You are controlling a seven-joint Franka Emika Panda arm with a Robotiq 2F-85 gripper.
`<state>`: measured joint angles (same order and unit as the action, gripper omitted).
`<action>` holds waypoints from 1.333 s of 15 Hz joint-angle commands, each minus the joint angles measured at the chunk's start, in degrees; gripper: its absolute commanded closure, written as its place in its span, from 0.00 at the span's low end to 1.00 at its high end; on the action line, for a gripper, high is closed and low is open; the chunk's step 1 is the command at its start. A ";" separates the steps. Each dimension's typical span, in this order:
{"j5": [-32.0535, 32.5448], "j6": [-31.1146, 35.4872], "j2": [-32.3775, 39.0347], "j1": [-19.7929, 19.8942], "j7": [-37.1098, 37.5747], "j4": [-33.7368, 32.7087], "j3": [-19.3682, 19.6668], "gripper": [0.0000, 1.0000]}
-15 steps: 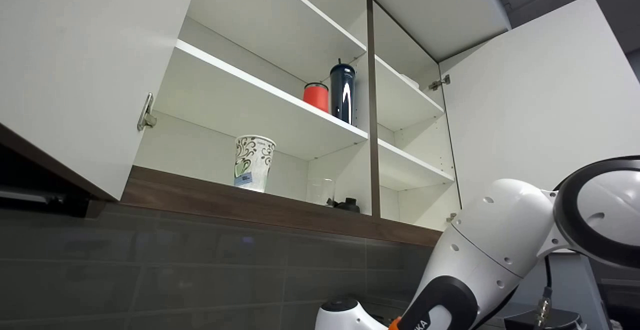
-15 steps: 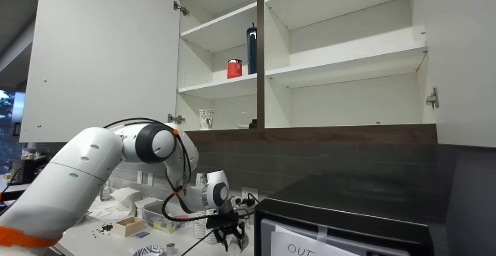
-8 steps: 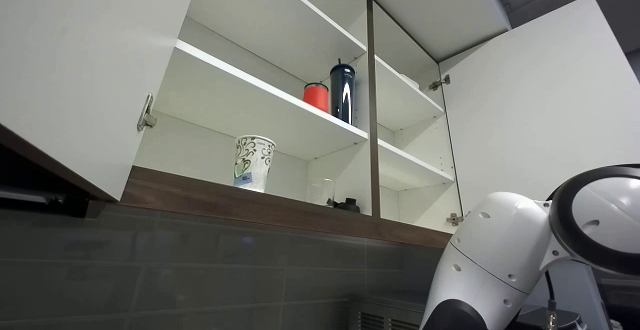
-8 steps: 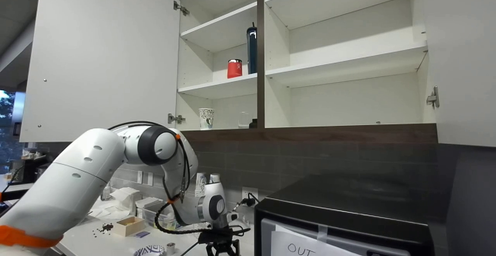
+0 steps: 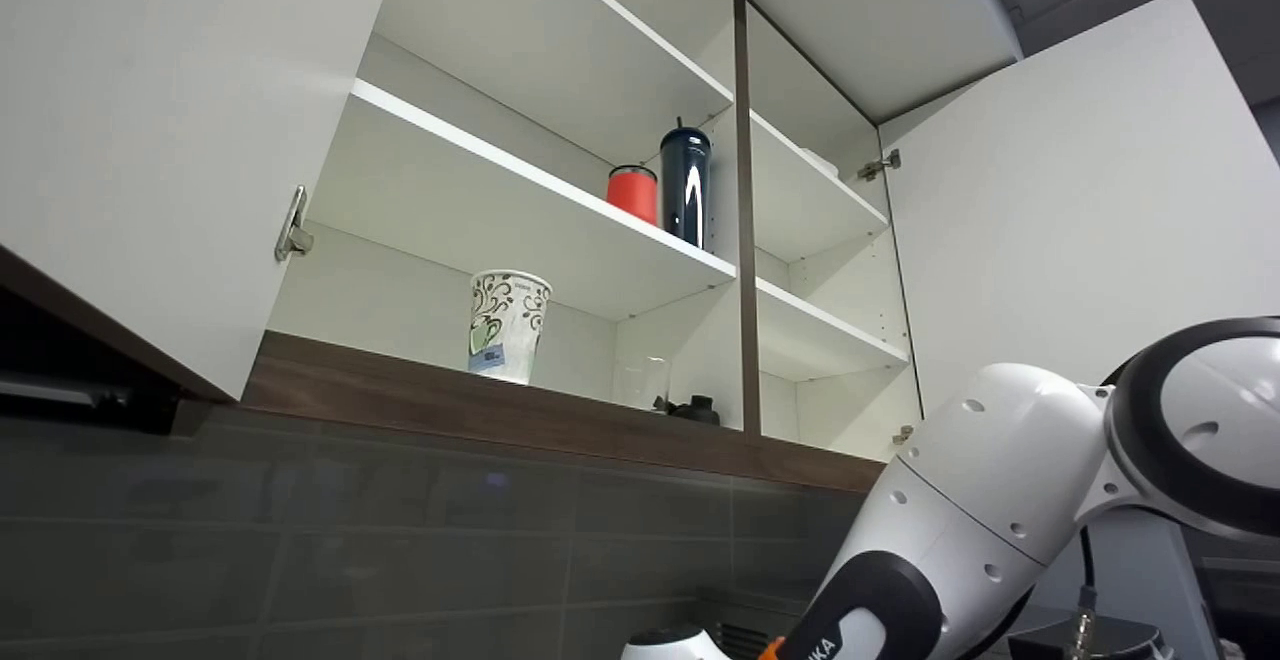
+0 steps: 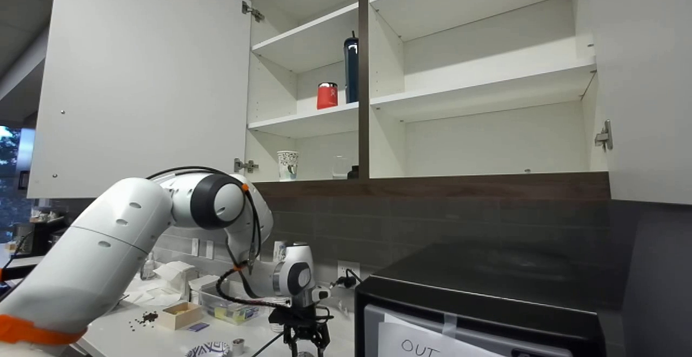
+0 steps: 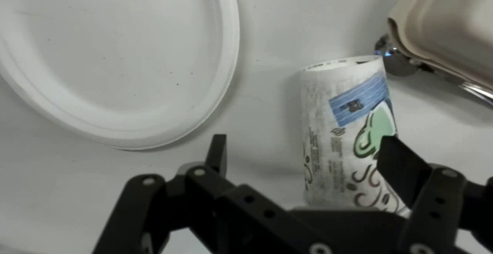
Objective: Put the cup inside the cupboard
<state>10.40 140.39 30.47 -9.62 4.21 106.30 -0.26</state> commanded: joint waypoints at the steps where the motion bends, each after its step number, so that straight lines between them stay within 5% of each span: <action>1: -3.94 -5.78 0.06 -0.94 7.08 -4.08 -0.51 0.00; 12: 5.70 -10.33 7.37 -12.38 47.38 -14.93 9.30 0.00; 17: 5.70 -19.37 11.14 -11.99 53.41 -20.41 7.67 0.00; 20: 5.99 -18.22 13.31 -11.45 53.68 -23.05 7.06 0.00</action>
<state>15.52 122.99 40.54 -21.60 56.15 87.56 7.55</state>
